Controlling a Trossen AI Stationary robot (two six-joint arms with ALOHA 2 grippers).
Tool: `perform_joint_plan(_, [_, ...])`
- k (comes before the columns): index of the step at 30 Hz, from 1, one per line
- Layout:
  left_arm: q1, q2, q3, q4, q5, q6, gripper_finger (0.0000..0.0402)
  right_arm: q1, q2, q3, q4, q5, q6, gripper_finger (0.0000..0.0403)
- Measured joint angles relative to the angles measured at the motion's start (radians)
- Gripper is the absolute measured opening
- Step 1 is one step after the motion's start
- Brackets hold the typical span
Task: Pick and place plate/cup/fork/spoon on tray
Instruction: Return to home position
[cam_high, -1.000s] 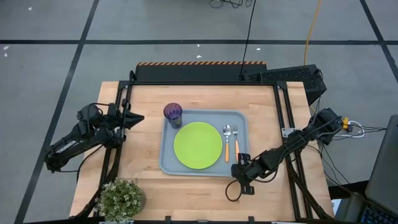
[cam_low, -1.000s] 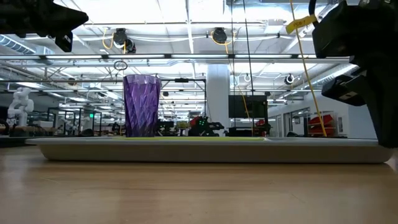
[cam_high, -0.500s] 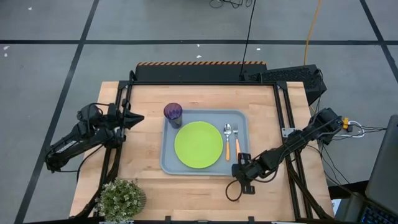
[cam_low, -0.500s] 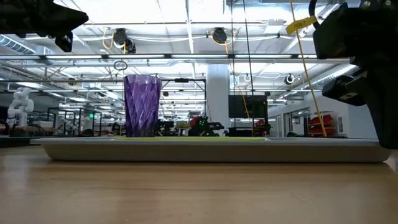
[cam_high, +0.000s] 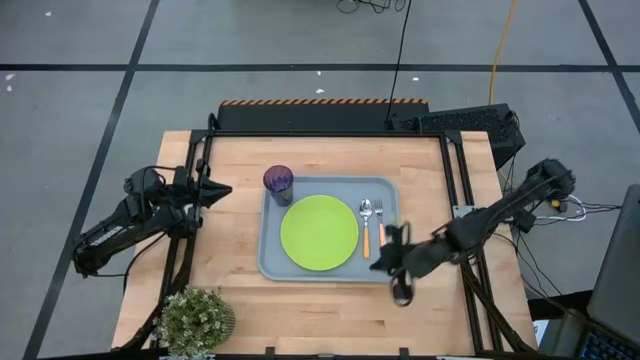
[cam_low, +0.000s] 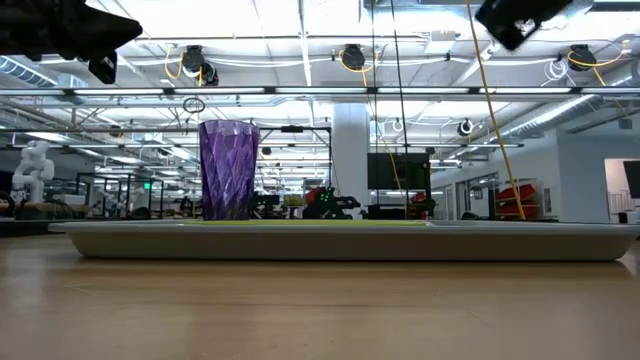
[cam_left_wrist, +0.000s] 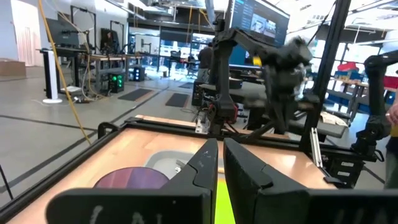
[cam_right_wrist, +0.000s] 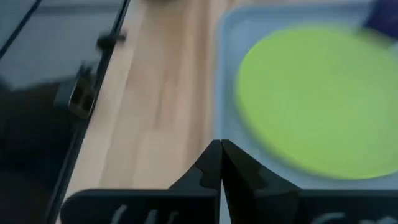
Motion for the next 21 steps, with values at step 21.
perform_joint_plan(21, [-0.001, -0.001, -0.005, -0.077, 0.027, 0.147, 0.0031, -0.020, -0.509, -0.474, 0.090, 0.226, 0.062, 0.0000])
